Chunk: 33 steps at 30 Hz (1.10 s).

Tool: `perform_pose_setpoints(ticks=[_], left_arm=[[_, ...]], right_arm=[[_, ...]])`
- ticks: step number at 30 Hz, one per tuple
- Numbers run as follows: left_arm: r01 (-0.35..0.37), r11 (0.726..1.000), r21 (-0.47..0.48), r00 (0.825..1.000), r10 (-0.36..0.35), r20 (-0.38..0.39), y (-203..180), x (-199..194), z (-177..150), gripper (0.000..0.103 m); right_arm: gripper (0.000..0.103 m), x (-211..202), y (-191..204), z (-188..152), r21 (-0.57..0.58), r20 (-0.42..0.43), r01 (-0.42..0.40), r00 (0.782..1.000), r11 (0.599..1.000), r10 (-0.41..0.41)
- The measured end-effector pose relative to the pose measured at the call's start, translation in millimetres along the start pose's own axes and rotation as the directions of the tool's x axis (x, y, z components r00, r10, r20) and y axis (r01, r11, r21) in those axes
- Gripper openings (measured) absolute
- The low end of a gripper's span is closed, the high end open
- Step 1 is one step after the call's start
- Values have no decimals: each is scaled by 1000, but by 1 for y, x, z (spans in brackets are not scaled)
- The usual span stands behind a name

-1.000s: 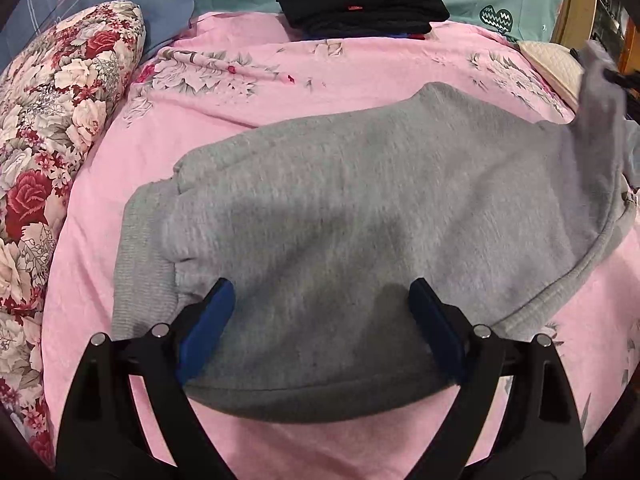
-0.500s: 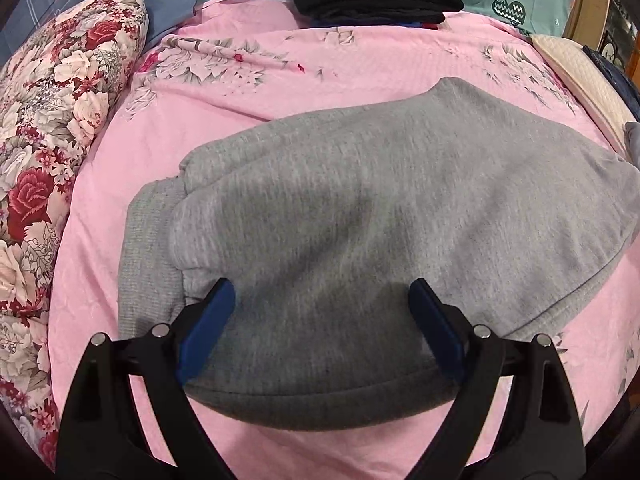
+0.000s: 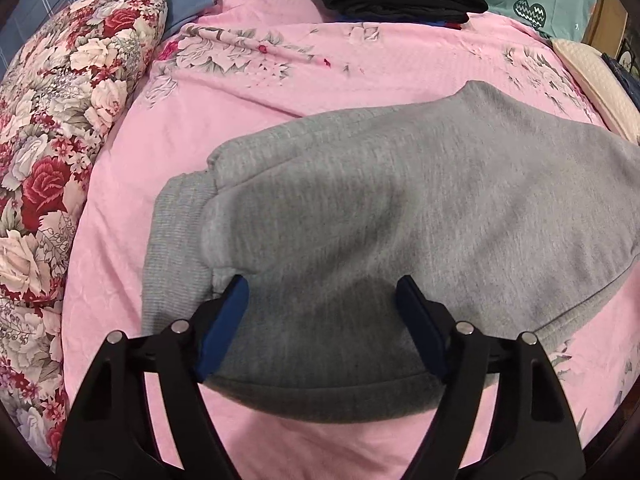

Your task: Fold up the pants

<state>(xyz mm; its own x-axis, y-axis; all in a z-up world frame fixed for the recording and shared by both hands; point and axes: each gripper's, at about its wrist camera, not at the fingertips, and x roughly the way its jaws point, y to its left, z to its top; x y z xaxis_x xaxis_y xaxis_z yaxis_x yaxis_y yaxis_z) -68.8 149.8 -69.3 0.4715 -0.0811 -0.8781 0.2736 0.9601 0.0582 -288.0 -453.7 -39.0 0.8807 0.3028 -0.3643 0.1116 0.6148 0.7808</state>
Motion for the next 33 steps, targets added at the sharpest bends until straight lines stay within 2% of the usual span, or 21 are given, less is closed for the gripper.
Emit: perform_pose_setpoints(ticks=[2,5,6,7,9,10,12,14,15,16,19,21,23,24,25,26,27,28,30,32,33], left_arm=[[2,1000,2,1000,-2,4,1,-2,-3,79],[-4,1000,11,1000,3,11,0,-1,-5,79],[-9,1000,18,1000,8,9,-2,-2,-5,79],[-13,1000,22,1000,12,7,-3,-4,-5,78],[-1,1000,19,1000,1,16,-4,-13,-4,78],[14,1000,18,999,-15,32,-5,-18,-4,81],[64,998,9,994,-64,84,-7,-32,-3,87],[129,992,1,985,-129,115,-12,-37,-3,90],[159,987,0,981,-158,114,-16,-34,-3,90],[168,986,6,981,-168,99,-22,-29,-4,90],[99,994,35,994,-100,31,-33,-3,-15,91],[110,993,37,992,-111,50,-28,0,-23,91],[122,992,31,991,-124,53,-22,-6,-24,91],[136,990,32,989,-138,58,-20,-10,-24,90],[141,989,36,988,-143,66,-19,-15,-23,90],[143,989,40,986,-146,77,-18,-20,-23,90],[151,987,45,983,-155,98,-18,-27,-21,90],[159,986,48,980,-164,116,-18,-32,-19,90],[158,986,54,977,-164,136,-20,-35,-17,93],[139,989,58,983,-145,113,-23,-27,-17,93],[102,993,60,991,-106,77,-24,-16,-18,93]], right_arm=[[18,0,-16,-5,42,-27,43,999,998,-42],[20,7,-49,-23,98,-101,190,978,977,-181],[27,6,-55,-27,100,-115,247,965,964,-235],[44,2,-60,-29,98,-112,305,949,947,-294],[58,-14,-53,-25,75,-50,358,934,931,-355],[58,-22,-46,-20,52,-18,363,932,930,-363],[59,-32,-23,-11,-2,48,329,943,944,-329],[70,-26,-2,-7,-58,68,259,964,964,-255],[79,-17,7,-6,-83,51,222,975,972,-218],[82,-1,15,-7,-101,16,166,986,981,-166],[82,39,12,-13,-64,-93,95,991,993,-101],[81,56,-5,-18,-34,-137,158,977,987,-161],[57,60,-29,-23,-41,-158,251,954,967,-254],[38,58,-31,-23,-39,-157,264,951,964,-267],[36,54,-30,-21,-23,-165,257,952,966,-257],[37,51,-26,-19,-16,-166,263,951,965,-262],[44,51,-26,-19,-16,-166,263,951,965,-262],[58,51,-16,-16,-28,-158,275,948,961,-276],[78,63,23,-15,-160,-136,246,954,956,-268],[82,92,66,-20,-302,-182,146,961,942,-207],[82,113,87,-23,-353,-234,79,957,932,-170]])
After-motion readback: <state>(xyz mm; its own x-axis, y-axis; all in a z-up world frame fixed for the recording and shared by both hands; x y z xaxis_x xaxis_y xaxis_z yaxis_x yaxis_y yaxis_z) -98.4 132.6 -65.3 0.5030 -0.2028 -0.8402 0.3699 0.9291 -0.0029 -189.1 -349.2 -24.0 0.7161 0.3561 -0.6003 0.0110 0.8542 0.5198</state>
